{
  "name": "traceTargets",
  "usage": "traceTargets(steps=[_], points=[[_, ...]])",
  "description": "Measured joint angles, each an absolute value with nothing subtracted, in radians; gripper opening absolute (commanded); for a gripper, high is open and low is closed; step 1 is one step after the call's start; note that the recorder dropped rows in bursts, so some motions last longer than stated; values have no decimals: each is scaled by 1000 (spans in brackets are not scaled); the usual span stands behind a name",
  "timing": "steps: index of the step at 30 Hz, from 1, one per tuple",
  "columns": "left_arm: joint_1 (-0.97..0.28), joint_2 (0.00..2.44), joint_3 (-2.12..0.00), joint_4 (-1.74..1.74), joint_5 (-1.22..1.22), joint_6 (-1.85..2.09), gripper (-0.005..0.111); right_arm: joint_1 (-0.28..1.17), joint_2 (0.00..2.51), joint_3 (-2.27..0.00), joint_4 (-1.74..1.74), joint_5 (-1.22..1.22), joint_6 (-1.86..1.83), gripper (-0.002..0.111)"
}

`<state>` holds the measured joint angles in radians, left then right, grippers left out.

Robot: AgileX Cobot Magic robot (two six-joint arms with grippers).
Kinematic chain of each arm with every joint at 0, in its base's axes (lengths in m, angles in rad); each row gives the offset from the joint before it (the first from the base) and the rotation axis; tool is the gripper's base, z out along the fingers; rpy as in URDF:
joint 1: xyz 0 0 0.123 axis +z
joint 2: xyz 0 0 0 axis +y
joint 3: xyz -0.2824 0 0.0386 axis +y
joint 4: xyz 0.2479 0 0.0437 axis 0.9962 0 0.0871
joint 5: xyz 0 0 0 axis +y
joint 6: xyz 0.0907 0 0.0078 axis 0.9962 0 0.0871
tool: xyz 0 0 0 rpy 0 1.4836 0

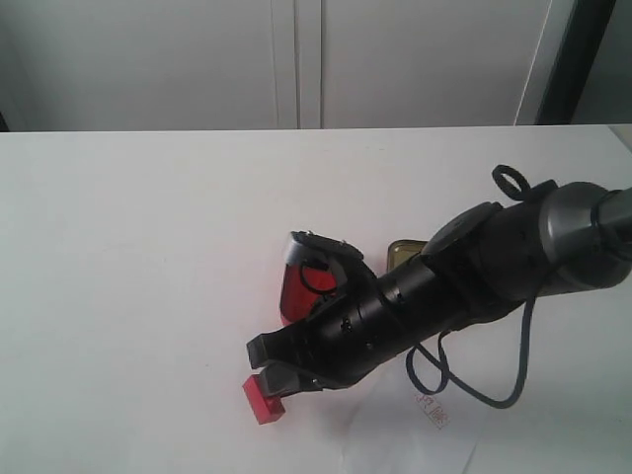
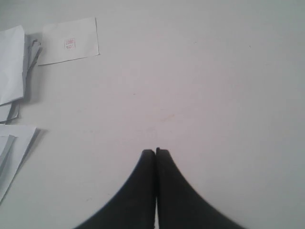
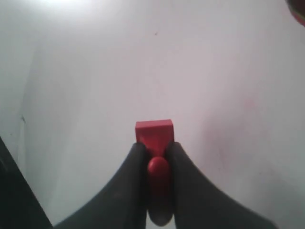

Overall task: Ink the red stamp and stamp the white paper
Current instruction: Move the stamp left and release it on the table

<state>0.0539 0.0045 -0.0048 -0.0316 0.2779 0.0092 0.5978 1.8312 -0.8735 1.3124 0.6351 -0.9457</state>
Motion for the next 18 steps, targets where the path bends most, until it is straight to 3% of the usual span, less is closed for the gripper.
traceTargets(steps=[12, 18], points=[[54, 5, -5, -32, 278, 9, 0, 598, 1877, -874, 1332, 580, -960, 1], [54, 5, -5, -32, 278, 9, 0, 598, 1879, -874, 1346, 574, -960, 21]])
